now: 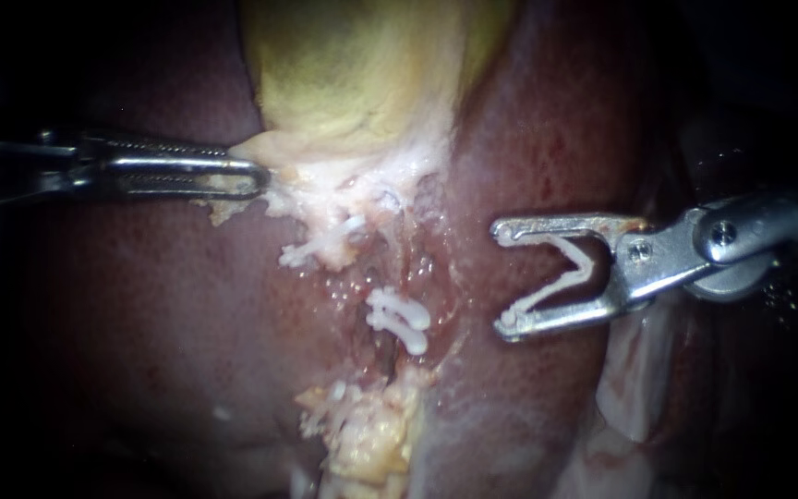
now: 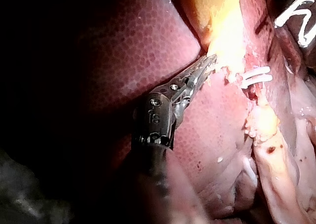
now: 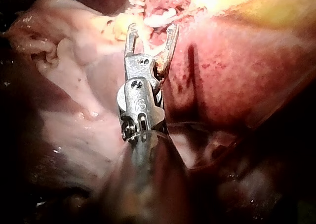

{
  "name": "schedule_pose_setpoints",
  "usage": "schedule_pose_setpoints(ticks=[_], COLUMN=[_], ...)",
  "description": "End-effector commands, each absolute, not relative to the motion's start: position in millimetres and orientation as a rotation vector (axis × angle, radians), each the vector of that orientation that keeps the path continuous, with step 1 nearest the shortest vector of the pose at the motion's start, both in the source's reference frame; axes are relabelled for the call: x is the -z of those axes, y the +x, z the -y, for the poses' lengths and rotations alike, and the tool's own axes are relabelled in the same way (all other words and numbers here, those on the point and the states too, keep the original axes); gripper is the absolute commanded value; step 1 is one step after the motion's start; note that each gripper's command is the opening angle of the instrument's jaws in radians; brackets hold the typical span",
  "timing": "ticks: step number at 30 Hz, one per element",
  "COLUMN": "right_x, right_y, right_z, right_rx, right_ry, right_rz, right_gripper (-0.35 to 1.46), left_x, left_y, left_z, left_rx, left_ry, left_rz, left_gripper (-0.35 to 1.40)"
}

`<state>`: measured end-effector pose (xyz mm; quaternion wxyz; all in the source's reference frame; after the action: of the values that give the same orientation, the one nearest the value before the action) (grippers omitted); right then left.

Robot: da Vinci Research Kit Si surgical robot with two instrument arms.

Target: Clipping third clip right tube

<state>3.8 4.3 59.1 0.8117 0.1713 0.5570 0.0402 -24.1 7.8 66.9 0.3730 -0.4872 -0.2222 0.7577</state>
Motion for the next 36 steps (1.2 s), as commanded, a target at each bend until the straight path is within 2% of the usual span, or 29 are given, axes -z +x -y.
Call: schedule_pose_setpoints(ticks=[1,7,16,25,30,36], right_x=[-59.1,-59.1,-59.0,-59.7,-61.2,-63.6], right_y=[3.8,4.0,4.8,7.7,10.4,13.0], right_z=[-4.2,-4.1,-3.9,-3.7,-3.8,-3.9], right_rx=[-0.086,-0.086,-0.084,-0.213,-0.337,-0.387], right_ry=[0.366,0.365,0.358,0.435,0.542,0.633], right_rz=[-1.19,-1.189,-1.189,-1.151,-1.167,-1.177], right_gripper=[0.5,0.5,0.5,0.5,0.49,0.49], left_x=[-66.8,-64.2,-59.4,-58.5,-58.2,-57.9], left_y=[-24.1,-22.6,-19.8,-19.2,-19.4,-19.6], left_z=[-7.8,-8.4,-10.8,-11.3,-11.1,-10.9], left_rx=[-1.941,-1.937,-1.909,-1.908,-1.904,-1.903], left_ry=[-1.249,-1.249,-1.262,-1.266,-1.268,-1.266], left_rz=[0.57,0.593,0.56,0.542,0.539,0.535], left_gripper=[-0.35,-0.35,-0.35,-0.35,-0.35,-0.35])
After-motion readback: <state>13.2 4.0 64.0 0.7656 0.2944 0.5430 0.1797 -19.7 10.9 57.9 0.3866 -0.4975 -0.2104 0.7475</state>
